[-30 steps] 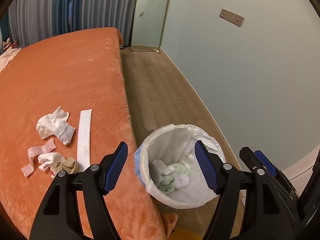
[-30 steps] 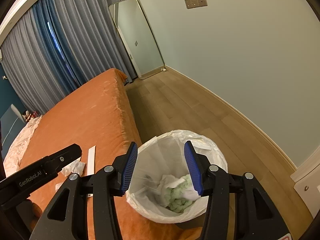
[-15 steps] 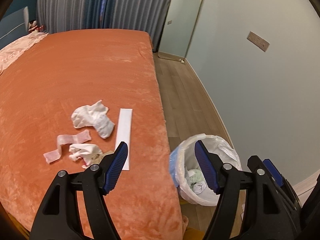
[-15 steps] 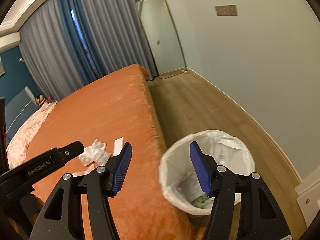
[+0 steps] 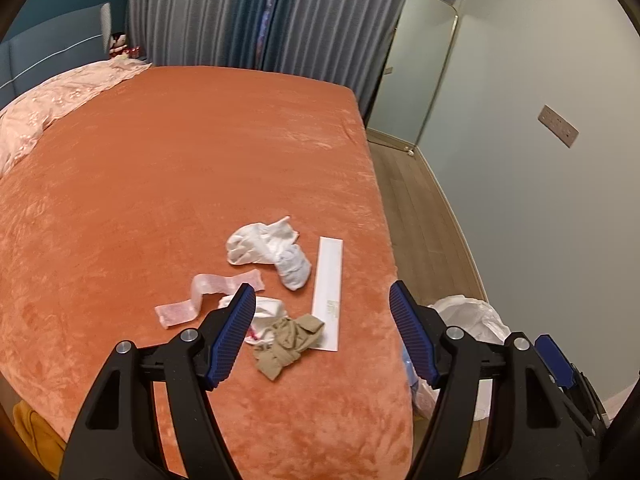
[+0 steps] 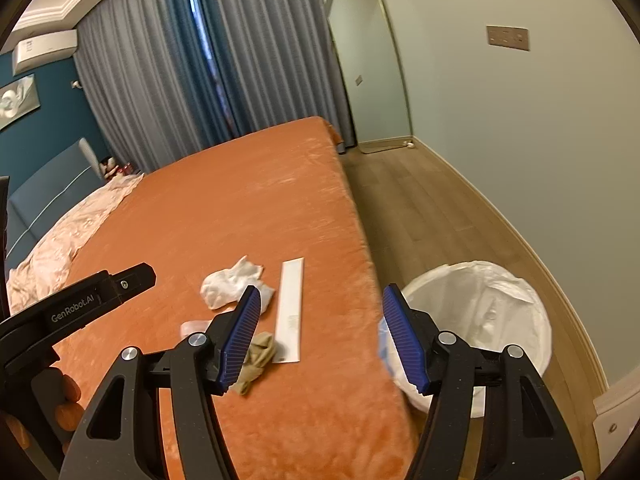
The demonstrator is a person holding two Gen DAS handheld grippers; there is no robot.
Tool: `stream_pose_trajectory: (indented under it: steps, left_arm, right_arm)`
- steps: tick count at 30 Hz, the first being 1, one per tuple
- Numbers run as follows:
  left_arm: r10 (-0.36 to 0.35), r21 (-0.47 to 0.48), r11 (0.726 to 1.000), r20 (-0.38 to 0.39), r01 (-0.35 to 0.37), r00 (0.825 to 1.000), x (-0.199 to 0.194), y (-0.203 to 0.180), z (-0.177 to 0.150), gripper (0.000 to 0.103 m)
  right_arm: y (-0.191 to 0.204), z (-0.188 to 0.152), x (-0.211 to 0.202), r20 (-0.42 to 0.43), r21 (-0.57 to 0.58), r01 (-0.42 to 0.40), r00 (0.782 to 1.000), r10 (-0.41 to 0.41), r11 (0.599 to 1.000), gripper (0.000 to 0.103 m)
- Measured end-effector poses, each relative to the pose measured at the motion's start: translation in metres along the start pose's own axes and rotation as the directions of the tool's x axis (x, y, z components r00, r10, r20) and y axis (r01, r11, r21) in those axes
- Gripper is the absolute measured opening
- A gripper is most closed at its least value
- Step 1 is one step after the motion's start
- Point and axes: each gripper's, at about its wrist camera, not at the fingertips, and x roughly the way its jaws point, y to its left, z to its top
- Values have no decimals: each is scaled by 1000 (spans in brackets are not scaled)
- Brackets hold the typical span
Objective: Collect trash
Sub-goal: 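Move both tools back over the beige sock and pink ribbon on the bed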
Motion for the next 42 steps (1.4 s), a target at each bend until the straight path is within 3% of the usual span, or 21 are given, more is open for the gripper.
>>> stream_pose_trajectory:
  steps: [15, 28, 35, 42]
  left_arm:
    - [109, -122, 987, -6, -109, 994, -5, 90, -3, 66]
    - [170, -197, 964, -64, -179, 983, 12, 152, -15, 66]
    - [210, -226, 945, -138, -238, 968, 41, 183, -29, 70]
    - [182, -294, 921, -252, -255, 950, 83, 223, -49, 70]
  right_arm:
    - [78, -22, 23, -72, -94, -77, 995, 71, 993, 61]
    - [125, -48, 60, -163, -134, -120, 982, 97, 984, 61]
    - [132, -65, 87, -223, -136, -118, 971, 85, 984, 61]
    - [134, -90, 129, -307, -128, -104, 950, 60, 986, 61]
